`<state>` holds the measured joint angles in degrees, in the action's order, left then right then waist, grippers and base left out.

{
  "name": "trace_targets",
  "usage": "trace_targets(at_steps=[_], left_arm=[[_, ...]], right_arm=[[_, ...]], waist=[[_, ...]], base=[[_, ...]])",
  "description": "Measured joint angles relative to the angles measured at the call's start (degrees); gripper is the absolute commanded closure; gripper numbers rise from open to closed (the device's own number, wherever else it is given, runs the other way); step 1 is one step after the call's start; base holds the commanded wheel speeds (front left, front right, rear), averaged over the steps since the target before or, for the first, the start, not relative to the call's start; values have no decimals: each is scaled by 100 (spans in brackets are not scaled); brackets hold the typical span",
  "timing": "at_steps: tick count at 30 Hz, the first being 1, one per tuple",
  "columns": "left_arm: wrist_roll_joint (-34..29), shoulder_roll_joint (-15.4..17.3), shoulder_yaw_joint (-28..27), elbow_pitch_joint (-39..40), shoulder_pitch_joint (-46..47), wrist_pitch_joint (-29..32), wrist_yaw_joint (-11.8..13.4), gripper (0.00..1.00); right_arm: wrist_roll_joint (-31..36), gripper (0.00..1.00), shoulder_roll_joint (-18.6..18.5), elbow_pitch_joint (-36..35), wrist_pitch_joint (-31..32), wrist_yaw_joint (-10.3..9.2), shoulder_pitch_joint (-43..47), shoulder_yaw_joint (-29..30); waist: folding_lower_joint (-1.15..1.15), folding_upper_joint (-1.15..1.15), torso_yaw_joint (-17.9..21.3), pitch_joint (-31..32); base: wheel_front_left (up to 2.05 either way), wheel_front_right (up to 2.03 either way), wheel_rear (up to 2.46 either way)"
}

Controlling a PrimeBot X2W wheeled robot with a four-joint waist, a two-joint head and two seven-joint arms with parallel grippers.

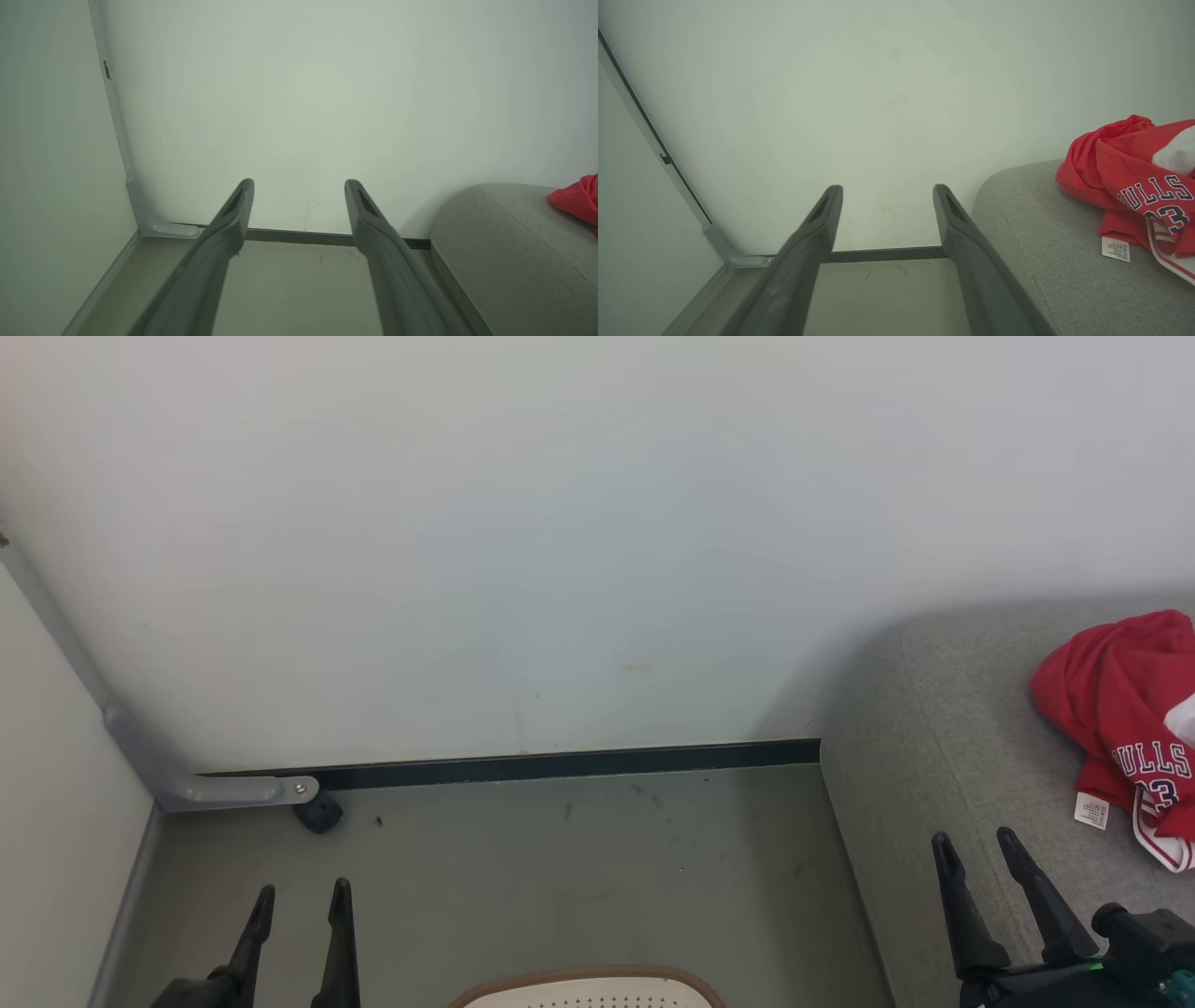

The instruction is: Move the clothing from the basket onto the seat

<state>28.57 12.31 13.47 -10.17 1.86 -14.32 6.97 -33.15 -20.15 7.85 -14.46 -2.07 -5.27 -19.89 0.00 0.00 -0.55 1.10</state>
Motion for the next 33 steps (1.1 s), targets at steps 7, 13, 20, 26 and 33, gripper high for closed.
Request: trace_targets(at_steps=[7,13,20,26,33], left_arm=[[-41,-73,-10,-67,-7,9,-43,100],[27,-172,-18,-253,-162,66,-51,100],[454,-220,-161,-263,-155,222,-152,100],[845,-291,-269,-288,-145,368,-247,100],[1355,-338,-409,-337,-116,517,-347,100]], right_arm=[[74,100,118,80,11,90,14,102],[-10,100,297,279,64,102,219,85],[-415,100,378,321,224,157,218,294],[-779,100,476,352,357,204,216,477],[-1203,100,580,387,539,259,209,682]], waist=[[0,0,18,2],[0,0,21,-2],[0,0,24,-12],[0,0,26,-20],[0,0,29,-28]], base=[[0,0,0],[0,0,0],[0,0,0],[0,0,0],[0,0,0]])
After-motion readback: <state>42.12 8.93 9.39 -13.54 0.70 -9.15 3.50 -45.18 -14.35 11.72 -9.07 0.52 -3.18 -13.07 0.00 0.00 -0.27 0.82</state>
